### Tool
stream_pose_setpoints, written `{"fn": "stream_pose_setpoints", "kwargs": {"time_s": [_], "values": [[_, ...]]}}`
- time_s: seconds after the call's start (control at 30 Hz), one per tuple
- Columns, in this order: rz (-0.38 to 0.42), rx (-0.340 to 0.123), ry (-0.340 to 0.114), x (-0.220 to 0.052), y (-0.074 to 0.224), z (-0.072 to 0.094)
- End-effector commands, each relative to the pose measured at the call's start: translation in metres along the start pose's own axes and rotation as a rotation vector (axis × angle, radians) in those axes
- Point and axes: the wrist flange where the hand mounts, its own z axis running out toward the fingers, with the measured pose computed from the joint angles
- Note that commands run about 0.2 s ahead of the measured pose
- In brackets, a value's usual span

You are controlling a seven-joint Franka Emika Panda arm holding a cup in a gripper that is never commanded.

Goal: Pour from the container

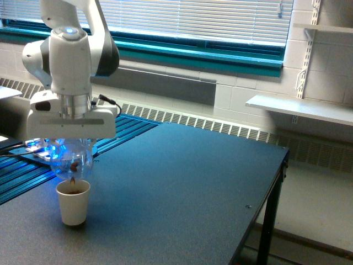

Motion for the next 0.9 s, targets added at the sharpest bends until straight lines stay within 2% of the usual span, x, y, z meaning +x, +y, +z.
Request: {"fn": "stream_pose_setpoints", "kwargs": {"time_s": [0.03,0.07,0.1,0.4,0.5,0.7,0.9], "values": [[-0.002,0.005,0.001,0.011,-0.008,-0.022],[0.002,0.013,0.006,-0.004,-0.002,0.0],[0.003,0.019,0.009,-0.009,0.0,0.007],[0.001,0.018,-0.006,-0.004,-0.009,-0.007],[0.004,0.021,-0.004,-0.015,-0.005,0.009],[0.001,0.018,-0.003,-0.012,-0.008,0.005],[-0.006,0.02,-0.006,-0.025,-0.007,0.016]]}}
